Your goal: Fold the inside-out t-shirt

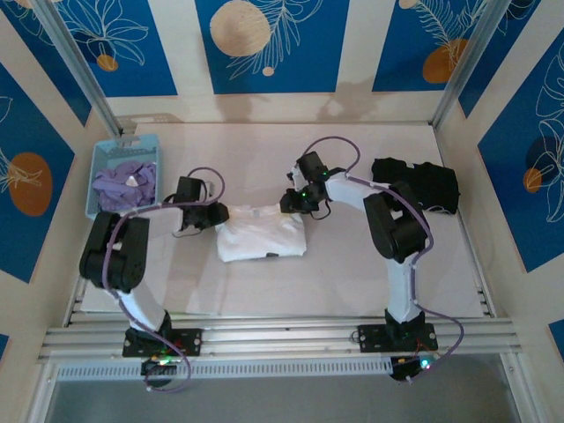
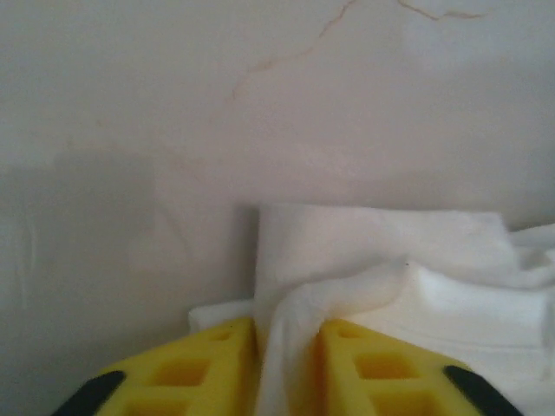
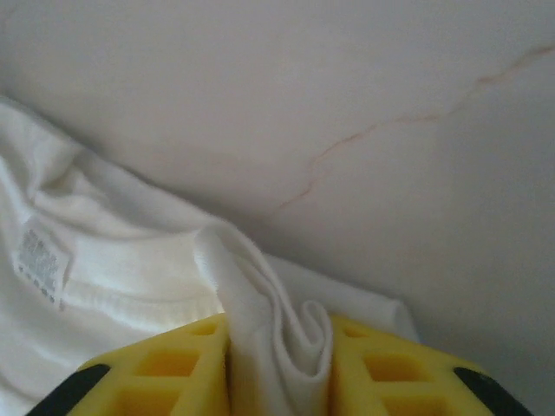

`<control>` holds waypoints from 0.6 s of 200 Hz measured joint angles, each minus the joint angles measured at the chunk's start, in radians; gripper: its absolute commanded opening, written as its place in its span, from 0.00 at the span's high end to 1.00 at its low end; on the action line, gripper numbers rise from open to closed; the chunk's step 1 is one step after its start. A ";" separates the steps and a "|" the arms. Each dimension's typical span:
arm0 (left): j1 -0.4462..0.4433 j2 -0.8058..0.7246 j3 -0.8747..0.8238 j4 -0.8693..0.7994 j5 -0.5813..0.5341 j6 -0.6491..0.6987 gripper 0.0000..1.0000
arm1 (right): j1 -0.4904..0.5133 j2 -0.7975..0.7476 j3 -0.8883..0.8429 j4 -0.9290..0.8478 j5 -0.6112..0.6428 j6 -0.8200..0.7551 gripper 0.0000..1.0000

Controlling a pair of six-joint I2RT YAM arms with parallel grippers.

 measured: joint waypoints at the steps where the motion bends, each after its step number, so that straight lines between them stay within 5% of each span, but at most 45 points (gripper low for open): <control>1: 0.001 0.003 0.003 0.000 0.001 0.002 0.61 | -0.001 0.001 0.001 0.000 0.000 0.000 0.57; 48: 0.010 -0.008 0.031 0.001 -0.023 0.008 0.36 | -0.055 -0.077 -0.021 -0.052 0.026 -0.047 0.30; 70: 0.012 -0.065 -0.022 -0.013 -0.018 0.012 0.30 | -0.069 -0.187 -0.110 -0.051 -0.007 -0.030 0.26; 120: 0.012 -0.148 -0.103 -0.024 0.011 0.013 0.31 | -0.029 -0.241 -0.258 0.009 -0.077 0.062 0.23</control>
